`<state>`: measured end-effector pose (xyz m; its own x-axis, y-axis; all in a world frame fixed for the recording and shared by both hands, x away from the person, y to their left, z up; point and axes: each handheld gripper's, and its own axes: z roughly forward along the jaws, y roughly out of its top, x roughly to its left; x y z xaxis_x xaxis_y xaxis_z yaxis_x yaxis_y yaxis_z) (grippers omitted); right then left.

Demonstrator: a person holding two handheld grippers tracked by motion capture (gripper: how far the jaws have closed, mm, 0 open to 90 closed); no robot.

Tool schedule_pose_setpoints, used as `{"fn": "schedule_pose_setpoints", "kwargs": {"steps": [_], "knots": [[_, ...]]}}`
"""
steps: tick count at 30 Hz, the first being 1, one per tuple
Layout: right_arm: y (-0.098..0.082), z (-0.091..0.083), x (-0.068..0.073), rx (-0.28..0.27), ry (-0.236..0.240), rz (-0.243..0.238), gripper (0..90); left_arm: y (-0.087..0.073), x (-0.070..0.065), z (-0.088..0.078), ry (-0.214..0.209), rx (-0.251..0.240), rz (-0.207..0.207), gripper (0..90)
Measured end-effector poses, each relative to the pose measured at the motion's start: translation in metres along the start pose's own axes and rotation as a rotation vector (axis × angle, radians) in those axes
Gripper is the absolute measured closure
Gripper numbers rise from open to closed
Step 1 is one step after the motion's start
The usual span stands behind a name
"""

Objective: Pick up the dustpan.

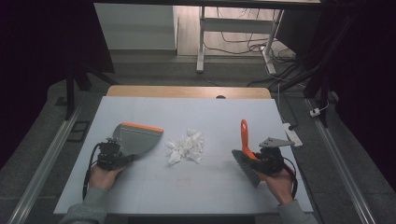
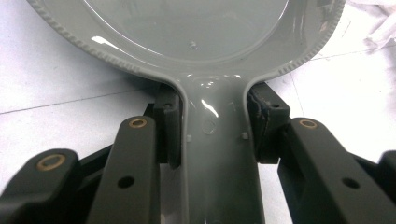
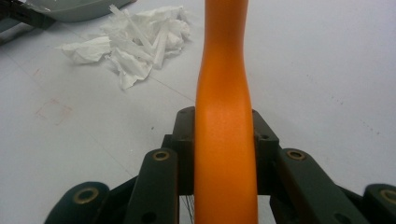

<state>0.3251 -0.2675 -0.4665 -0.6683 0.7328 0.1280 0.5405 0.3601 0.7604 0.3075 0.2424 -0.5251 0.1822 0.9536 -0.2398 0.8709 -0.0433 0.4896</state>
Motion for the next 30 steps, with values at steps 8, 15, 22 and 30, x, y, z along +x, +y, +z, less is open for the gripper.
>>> {"fn": "schedule_pose_setpoints", "kwargs": {"steps": [8,15,22,30], "knots": [[0.000,0.000,0.000,0.001,0.001,-0.001,70.3,-0.001,0.001,-0.001,0.005,-0.008,0.012,61.6],[0.000,-0.001,0.000,-0.004,-0.001,0.003,70.3,-0.001,0.004,-0.007,0.007,-0.037,0.017,61.6],[0.002,-0.003,0.001,-0.009,-0.001,-0.002,70.3,-0.002,0.008,-0.019,-0.009,-0.083,0.042,61.7],[0.003,-0.005,0.001,-0.017,0.001,-0.001,70.3,-0.003,0.010,-0.031,-0.034,-0.115,0.095,61.6]]}}
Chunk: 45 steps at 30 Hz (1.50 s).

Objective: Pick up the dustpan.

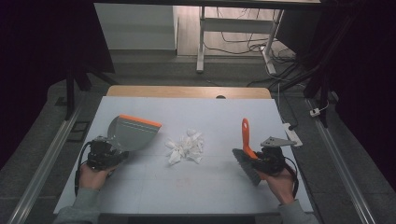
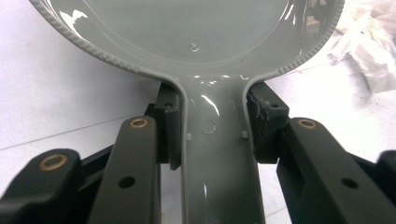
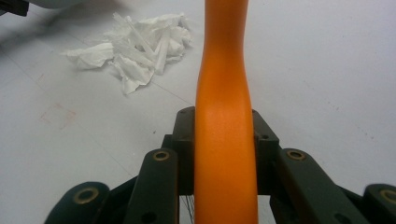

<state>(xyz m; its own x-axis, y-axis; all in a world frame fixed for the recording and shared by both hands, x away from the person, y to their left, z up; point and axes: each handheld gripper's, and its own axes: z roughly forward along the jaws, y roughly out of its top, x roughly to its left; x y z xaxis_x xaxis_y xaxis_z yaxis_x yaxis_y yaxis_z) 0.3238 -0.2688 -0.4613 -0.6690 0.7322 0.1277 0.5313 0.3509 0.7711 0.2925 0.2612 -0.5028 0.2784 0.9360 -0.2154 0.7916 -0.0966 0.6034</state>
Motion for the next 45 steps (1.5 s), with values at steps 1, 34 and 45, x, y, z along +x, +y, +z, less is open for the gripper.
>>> {"fn": "schedule_pose_setpoints", "kwargs": {"steps": [1,34,45], "knots": [[0.000,0.000,0.000,-0.001,0.001,0.003,70.3,0.000,0.000,-0.001,-0.003,-0.002,0.007,61.7],[0.009,-0.001,-0.001,-0.034,0.013,-0.008,70.3,0.001,0.005,-0.040,-0.128,-0.039,0.192,61.7],[0.025,0.008,0.005,-0.055,0.037,-0.014,70.3,-0.004,0.001,-0.043,-0.180,-0.024,0.230,61.7]]}}
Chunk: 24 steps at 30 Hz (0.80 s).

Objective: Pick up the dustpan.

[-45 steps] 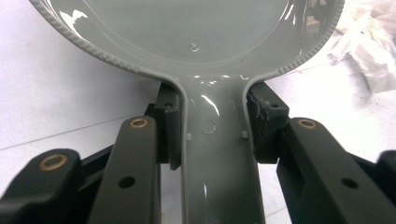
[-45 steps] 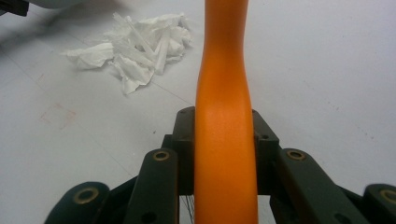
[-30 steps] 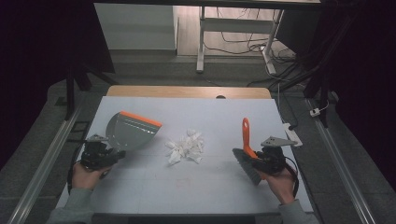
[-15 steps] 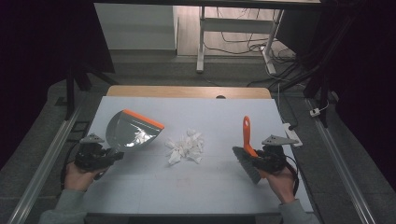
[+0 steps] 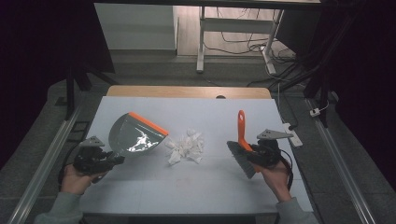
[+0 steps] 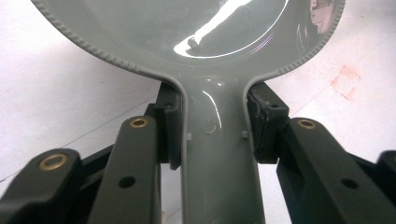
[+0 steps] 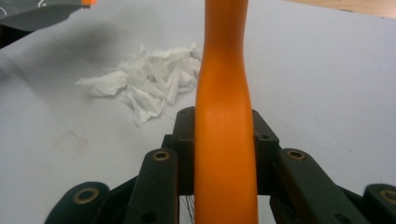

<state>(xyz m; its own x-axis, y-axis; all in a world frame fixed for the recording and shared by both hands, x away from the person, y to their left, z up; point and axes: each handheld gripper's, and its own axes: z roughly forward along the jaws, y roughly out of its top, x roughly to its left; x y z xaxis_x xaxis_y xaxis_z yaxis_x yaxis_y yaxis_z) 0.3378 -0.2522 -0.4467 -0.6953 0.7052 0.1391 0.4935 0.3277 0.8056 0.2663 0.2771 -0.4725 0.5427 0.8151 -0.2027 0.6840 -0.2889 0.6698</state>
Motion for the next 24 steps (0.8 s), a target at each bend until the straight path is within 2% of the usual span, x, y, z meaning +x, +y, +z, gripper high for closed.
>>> {"fn": "schedule_pose_setpoints", "kwargs": {"steps": [8,13,24], "knots": [[0.011,0.010,0.004,-0.006,0.010,-0.004,70.3,-0.005,-0.001,-0.004,0.001,0.022,0.012,61.7],[0.015,0.015,0.002,-0.009,0.009,0.017,70.3,-0.006,0.000,-0.006,0.001,0.028,0.013,61.7],[0.027,0.028,0.001,-0.013,0.009,0.022,70.3,-0.012,-0.006,-0.005,-0.010,0.066,0.050,61.7]]}}
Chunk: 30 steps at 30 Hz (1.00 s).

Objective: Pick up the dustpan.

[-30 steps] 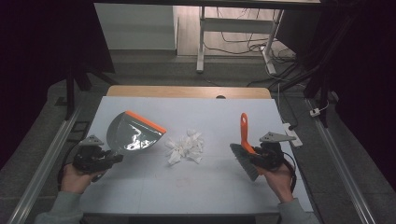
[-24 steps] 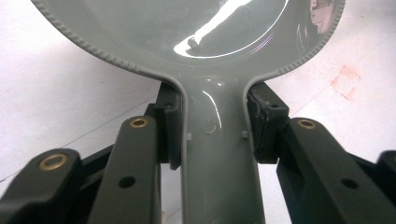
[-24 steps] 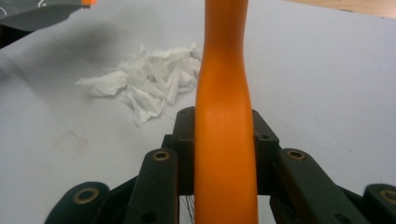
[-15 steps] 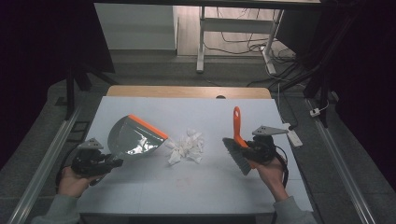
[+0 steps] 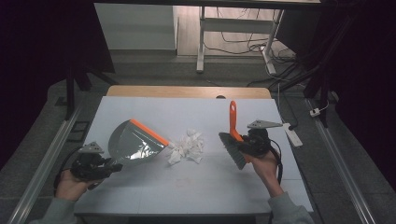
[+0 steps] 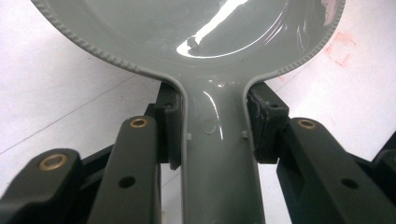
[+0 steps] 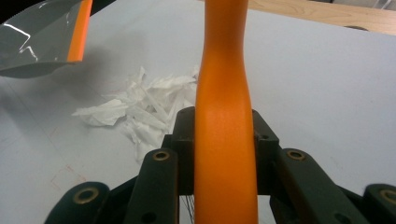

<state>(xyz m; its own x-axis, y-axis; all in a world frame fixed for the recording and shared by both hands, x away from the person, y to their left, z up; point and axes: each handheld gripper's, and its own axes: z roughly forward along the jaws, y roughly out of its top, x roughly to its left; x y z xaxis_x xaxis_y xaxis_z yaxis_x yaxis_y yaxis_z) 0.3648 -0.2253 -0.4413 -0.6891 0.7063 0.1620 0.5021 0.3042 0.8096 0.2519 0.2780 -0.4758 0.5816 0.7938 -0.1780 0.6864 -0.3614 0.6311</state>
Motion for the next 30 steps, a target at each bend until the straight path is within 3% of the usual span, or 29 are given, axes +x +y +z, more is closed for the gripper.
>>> {"fn": "schedule_pose_setpoints", "kwargs": {"steps": [14,30], "knots": [[0.011,0.014,-0.007,-0.003,0.000,0.017,70.3,-0.002,-0.016,0.012,-0.041,0.075,0.085,61.7],[0.020,0.027,-0.007,-0.003,0.003,0.011,70.3,-0.007,-0.029,0.023,-0.092,0.121,0.143,61.6]]}}
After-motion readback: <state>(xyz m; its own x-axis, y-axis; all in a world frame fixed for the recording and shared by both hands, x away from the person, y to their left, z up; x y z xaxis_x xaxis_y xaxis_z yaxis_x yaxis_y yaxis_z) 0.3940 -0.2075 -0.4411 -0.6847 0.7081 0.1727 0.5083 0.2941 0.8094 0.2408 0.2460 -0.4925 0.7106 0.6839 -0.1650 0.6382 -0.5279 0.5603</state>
